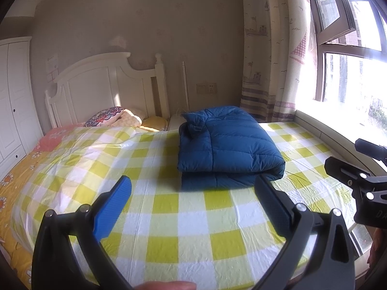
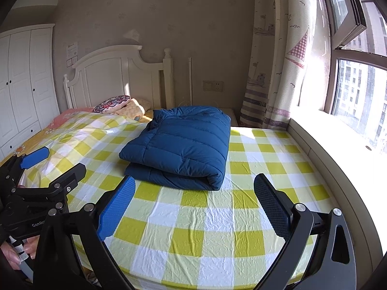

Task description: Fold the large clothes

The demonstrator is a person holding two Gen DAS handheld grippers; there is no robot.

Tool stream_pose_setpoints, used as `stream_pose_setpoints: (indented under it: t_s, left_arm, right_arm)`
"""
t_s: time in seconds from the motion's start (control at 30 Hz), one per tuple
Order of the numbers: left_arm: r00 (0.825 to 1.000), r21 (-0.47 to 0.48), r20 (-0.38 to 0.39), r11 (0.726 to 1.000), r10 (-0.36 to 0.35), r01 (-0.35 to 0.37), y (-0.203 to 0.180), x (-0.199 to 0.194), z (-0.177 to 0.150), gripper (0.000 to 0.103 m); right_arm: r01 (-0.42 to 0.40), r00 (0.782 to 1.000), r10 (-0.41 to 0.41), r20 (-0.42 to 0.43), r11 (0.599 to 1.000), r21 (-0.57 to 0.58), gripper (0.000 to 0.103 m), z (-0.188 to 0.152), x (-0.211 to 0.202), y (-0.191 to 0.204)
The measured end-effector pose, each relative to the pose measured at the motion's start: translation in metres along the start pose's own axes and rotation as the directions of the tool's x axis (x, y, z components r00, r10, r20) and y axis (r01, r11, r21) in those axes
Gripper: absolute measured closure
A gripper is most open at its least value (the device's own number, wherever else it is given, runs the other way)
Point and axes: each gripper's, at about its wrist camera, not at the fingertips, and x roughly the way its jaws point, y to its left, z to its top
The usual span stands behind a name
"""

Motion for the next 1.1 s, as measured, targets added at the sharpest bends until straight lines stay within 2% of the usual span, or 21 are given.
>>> stream_pose_setpoints:
  t_s: [0.37, 0.7, 0.8, 0.87, 0.93, 0.97, 1.03, 1.07, 1.1]
  left_arm:
    - [1.0, 0.008, -0.018, 1.0, -0.005, 0.005, -0.003, 0.013, 0.002, 0.002]
    - [0.999, 0.015, -0.045, 1.0, -0.009, 0.009, -0.008, 0.042, 0.005, 0.002]
    - [0.999, 0.017, -0.037, 1.0, -0.023, 0.024, -0.007, 0.05, 0.003, 0.002]
    - [0.997, 0.019, -0.052, 0.998, -0.059, 0.06, -0.004, 0.059, 0.002, 0.002]
    - [0.988, 0.018, -0.114, 0.994, -0.105, 0.108, 0.008, 0.075, 0.003, 0.002]
    - [0.984, 0.009, -0.141, 0.994, -0.106, 0.108, 0.019, 0.084, 0.004, 0.002]
    - [0.988, -0.023, -0.148, 0.998, -0.053, 0.05, 0.059, 0.103, 0.009, 0.002]
    - [0.988, -0.043, -0.153, 0.999, -0.01, 0.004, 0.089, 0.116, 0.015, 0.002]
    - [0.985, -0.076, -0.171, 0.996, 0.027, -0.04, 0.126, 0.13, 0.021, 0.002]
  right_arm:
    - [0.002, 1.0, -0.002, -0.027, 1.0, 0.002, 0.008, -0.003, 0.011, -0.001]
    - [0.003, 0.998, -0.002, -0.063, 1.0, 0.009, 0.008, 0.002, 0.039, -0.007]
    - [0.003, 0.996, -0.002, -0.085, 1.0, 0.014, 0.008, 0.001, 0.052, -0.009]
    - [0.002, 0.995, 0.0, -0.102, 1.0, 0.021, 0.008, -0.001, 0.062, -0.013]
    - [0.012, 0.995, -0.01, -0.099, 1.0, 0.022, 0.008, 0.0, 0.07, -0.023]
    - [0.028, 0.995, -0.025, -0.1, 0.999, 0.024, 0.008, 0.002, 0.074, -0.033]
    - [0.098, 0.99, -0.095, -0.107, 0.995, 0.017, 0.008, 0.008, 0.08, -0.069]
    - [0.165, 0.981, -0.162, -0.107, 0.986, 0.015, 0.008, 0.013, 0.081, -0.093]
    - [0.165, 0.981, -0.162, -0.107, 0.986, 0.015, 0.008, 0.013, 0.081, -0.093]
